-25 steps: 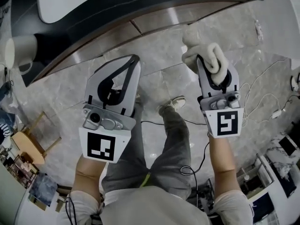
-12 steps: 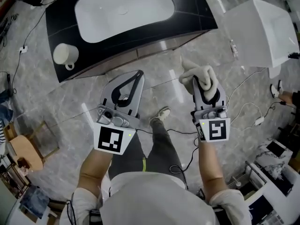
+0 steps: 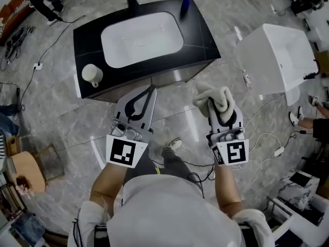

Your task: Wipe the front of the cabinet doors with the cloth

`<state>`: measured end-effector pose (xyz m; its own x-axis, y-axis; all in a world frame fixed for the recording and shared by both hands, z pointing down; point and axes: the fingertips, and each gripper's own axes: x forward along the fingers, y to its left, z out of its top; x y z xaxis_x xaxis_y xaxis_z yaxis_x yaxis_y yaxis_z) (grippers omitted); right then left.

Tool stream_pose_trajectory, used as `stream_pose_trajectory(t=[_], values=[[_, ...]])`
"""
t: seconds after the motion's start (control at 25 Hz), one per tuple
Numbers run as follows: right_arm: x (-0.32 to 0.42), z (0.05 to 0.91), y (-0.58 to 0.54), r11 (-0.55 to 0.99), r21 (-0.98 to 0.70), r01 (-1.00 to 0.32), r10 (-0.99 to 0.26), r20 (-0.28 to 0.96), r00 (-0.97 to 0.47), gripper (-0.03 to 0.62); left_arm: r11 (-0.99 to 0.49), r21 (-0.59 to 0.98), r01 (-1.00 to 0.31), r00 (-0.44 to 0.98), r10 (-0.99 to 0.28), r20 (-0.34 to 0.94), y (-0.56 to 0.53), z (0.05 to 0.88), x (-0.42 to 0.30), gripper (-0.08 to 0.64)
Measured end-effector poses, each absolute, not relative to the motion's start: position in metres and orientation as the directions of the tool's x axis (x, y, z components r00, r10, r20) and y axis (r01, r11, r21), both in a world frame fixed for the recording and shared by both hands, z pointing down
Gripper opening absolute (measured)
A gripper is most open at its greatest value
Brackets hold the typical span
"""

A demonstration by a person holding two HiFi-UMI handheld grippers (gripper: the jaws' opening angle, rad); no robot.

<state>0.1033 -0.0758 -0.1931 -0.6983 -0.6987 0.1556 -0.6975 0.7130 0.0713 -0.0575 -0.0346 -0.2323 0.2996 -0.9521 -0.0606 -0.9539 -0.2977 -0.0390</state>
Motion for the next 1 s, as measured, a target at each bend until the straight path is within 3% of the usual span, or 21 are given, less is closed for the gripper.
stream_pose_trajectory(t=[0.56, 1.0], values=[[0.085, -0.283, -0.041, 0.747, 0.089, -0.659, -0.663, 0.016, -0.749, 0.138, -0.243, -0.114, -0.963, 0.260, -0.950, -0.174, -0.002, -0.318, -0.068, 0.018], [0.073, -0.277, -0.035, 0.768, 0.098, -0.633, -0.638, 0.022, -0.770, 0.137, -0.214, -0.129, -0.968, 0.229, -0.967, -0.114, 0.014, -0.297, -0.077, 0.018]])
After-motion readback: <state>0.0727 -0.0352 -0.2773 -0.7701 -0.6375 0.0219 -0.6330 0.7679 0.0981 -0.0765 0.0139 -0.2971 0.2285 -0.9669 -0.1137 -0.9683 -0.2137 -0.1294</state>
